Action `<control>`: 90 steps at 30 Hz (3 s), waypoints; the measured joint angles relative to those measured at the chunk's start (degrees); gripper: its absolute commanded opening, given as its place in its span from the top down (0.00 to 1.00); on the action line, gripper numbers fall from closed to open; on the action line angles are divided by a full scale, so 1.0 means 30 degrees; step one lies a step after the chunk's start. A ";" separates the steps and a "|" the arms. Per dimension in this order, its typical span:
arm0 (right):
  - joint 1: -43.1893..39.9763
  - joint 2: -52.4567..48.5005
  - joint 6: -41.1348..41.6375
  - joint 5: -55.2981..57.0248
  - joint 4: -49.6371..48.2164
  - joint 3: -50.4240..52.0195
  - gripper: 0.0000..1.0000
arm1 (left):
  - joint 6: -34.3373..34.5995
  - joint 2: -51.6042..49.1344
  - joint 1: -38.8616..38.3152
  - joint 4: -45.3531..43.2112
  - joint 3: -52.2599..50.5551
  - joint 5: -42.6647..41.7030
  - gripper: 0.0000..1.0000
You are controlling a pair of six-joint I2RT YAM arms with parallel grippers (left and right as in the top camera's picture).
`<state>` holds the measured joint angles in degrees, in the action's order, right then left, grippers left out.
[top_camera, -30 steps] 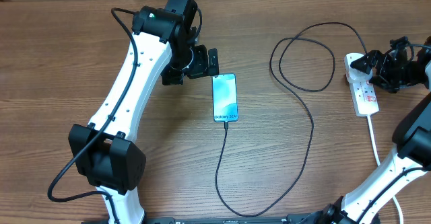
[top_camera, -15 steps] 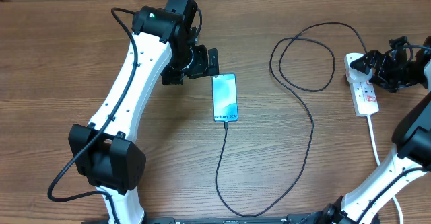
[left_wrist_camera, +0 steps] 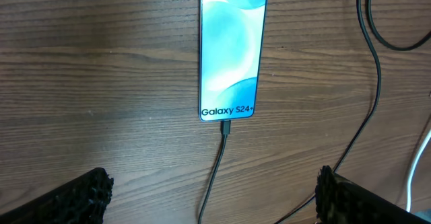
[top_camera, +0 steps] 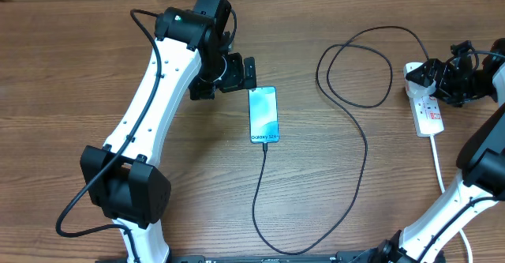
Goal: Plug charger to phone and switch on socket
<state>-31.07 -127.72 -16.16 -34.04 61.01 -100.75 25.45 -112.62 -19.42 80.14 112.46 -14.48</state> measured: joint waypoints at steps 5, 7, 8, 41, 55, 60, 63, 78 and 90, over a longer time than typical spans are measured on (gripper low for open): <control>0.0000 0.0000 -0.0080 0.0007 0.0044 0.0000 0.00 | 0.0000 0.0000 0.0000 0.0000 0.0000 0.0000 0.00; 0.0000 0.0000 -0.0080 -0.0007 0.0036 0.0000 0.00 | 0.0007 0.0000 0.0000 0.0000 0.0000 0.0000 0.00; 0.0000 0.0000 -0.0087 0.0000 0.0044 0.0000 0.00 | 0.0000 0.0000 0.0000 0.0000 0.0000 0.0000 0.00; 0.0838 0.0313 0.1304 -0.1821 0.2863 0.2040 0.00 | 0.0000 0.0000 0.0000 0.0000 0.0000 0.0022 0.00; 0.0889 0.0233 0.2331 -0.2069 0.1749 0.2076 0.00 | 0.0000 0.0000 0.0000 0.0000 0.0000 0.0058 0.00; 0.0896 0.0240 0.2885 -0.1960 0.1654 0.2025 0.00 | 0.0000 0.0000 0.0000 0.0000 0.0000 0.0058 0.00; 0.0874 0.0342 0.3162 -0.1778 0.1596 0.2011 0.00 | 0.0007 0.0000 0.0000 0.0000 0.0000 0.0058 0.00; -0.0095 0.3942 0.5289 0.3271 0.2324 0.2011 0.00 | 0.0007 0.0000 0.0000 0.0000 0.0000 0.0058 0.00; -0.0095 0.9311 0.6747 0.5180 0.3075 0.2011 0.00 | 0.0000 0.0000 0.0000 0.0000 0.0000 0.0058 0.00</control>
<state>-31.35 -99.79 4.08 -18.50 70.24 -94.72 25.45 -112.62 -19.42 80.14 112.46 -14.31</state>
